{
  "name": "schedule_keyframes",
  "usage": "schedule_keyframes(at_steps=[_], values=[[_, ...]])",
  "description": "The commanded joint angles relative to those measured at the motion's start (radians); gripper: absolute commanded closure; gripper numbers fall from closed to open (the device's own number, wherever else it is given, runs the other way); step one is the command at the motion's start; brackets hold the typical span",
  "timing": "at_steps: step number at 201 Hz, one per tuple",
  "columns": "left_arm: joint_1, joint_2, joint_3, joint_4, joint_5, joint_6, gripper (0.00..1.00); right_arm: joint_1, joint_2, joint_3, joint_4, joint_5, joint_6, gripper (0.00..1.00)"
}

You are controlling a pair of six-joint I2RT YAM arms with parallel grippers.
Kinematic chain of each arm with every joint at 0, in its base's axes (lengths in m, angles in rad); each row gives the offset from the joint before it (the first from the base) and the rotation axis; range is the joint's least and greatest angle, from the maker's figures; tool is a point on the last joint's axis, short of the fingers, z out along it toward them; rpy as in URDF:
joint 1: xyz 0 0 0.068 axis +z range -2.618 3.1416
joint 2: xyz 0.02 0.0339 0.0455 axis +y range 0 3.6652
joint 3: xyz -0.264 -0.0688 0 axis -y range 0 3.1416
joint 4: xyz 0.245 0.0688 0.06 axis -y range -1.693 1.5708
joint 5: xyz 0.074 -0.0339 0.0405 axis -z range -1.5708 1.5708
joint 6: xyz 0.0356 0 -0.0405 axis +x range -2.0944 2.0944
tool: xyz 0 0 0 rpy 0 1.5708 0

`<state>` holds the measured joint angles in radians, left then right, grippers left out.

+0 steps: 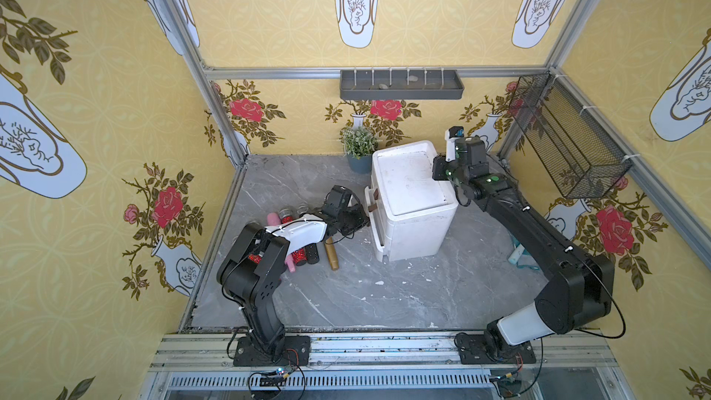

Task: Take the microphone out of the drawer
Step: Close the drawer in the storage box, then reset both arms

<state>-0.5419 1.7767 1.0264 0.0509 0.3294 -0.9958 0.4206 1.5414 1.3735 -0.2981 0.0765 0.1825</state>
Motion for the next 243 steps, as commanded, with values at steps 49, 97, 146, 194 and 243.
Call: schedule_keyframes(at_steps=[49, 97, 146, 194, 243], values=[[-0.021, 0.074, 0.031, 0.102, 0.048, -0.061, 1.00, 0.010, 0.017, -0.025, -0.236, -0.084, 0.035, 0.92], [-0.018, 0.031, -0.004, 0.126, 0.028, -0.057, 0.94, 0.010, 0.024, -0.010, -0.231, -0.086, 0.034, 0.86], [0.052, -0.132, -0.029, -0.078, -0.040, 0.070, 0.47, -0.008, 0.026, 0.099, -0.241, -0.072, 0.012, 0.28], [0.216, -0.358, -0.020, -0.340, -0.123, 0.244, 0.20, -0.058, -0.002, 0.181, -0.253, 0.029, -0.008, 0.02], [0.391, -0.514, -0.018, -0.501, -0.314, 0.515, 0.00, -0.247, -0.144, 0.002, -0.206, 0.016, 0.074, 0.02]])
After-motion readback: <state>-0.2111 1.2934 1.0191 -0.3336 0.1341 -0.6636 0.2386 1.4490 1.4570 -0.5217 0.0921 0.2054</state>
